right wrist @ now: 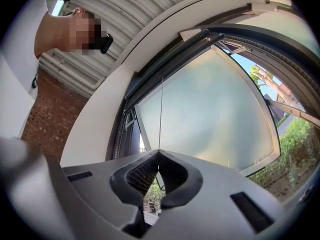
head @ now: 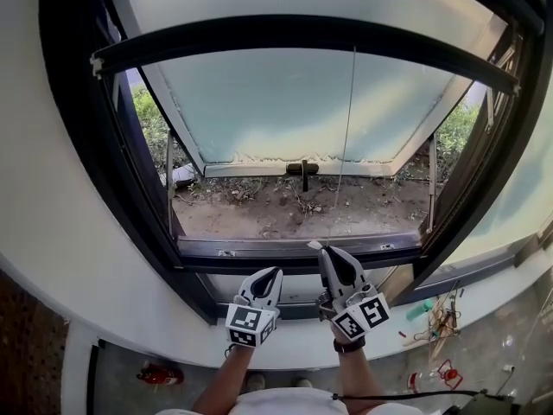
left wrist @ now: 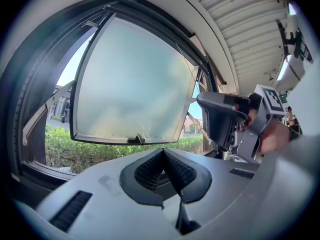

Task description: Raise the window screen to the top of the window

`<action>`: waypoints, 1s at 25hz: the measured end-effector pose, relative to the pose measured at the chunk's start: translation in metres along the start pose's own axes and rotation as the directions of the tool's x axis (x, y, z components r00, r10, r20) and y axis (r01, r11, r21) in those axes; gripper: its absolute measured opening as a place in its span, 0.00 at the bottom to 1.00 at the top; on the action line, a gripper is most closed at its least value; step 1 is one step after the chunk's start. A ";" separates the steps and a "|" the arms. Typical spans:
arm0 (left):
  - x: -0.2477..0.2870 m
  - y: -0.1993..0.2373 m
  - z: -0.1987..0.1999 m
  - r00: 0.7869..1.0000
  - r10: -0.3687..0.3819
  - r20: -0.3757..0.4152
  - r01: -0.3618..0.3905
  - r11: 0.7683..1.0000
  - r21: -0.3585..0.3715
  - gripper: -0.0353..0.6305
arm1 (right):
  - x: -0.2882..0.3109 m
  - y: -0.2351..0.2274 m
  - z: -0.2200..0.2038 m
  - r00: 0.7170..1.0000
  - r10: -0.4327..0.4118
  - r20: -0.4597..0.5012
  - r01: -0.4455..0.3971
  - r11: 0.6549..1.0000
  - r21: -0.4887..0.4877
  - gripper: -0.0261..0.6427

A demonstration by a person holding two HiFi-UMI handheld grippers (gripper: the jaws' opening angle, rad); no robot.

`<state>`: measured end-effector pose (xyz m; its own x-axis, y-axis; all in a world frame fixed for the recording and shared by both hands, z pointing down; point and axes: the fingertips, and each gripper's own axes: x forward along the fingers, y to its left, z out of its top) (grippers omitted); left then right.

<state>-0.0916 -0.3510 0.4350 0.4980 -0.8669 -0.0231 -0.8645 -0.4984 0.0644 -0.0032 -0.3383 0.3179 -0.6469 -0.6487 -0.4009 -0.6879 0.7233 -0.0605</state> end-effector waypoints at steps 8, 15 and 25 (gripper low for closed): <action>0.000 -0.001 -0.003 1.000 -0.003 -0.009 0.003 1.000 -0.004 0.06 | 0.021 0.002 0.062 0.993 0.025 0.116 -0.017 0.997 -0.071 0.04; -0.002 0.009 -0.005 1.000 0.012 -0.012 -0.012 1.000 -0.016 0.06 | 0.019 0.004 0.077 0.995 -0.008 0.102 0.008 1.000 0.001 0.04; 0.003 0.009 -0.012 1.000 0.002 -0.015 -0.002 1.000 -0.030 0.06 | -0.020 -0.024 -0.062 0.963 -0.138 -0.232 0.165 0.981 0.100 0.04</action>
<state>-0.0970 -0.3579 0.4472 0.4974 -0.8675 -0.0084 -0.8633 -0.4958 0.0945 0.0059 -0.3577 0.3835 -0.6044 -0.7794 -0.1652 -0.7486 0.6265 -0.2170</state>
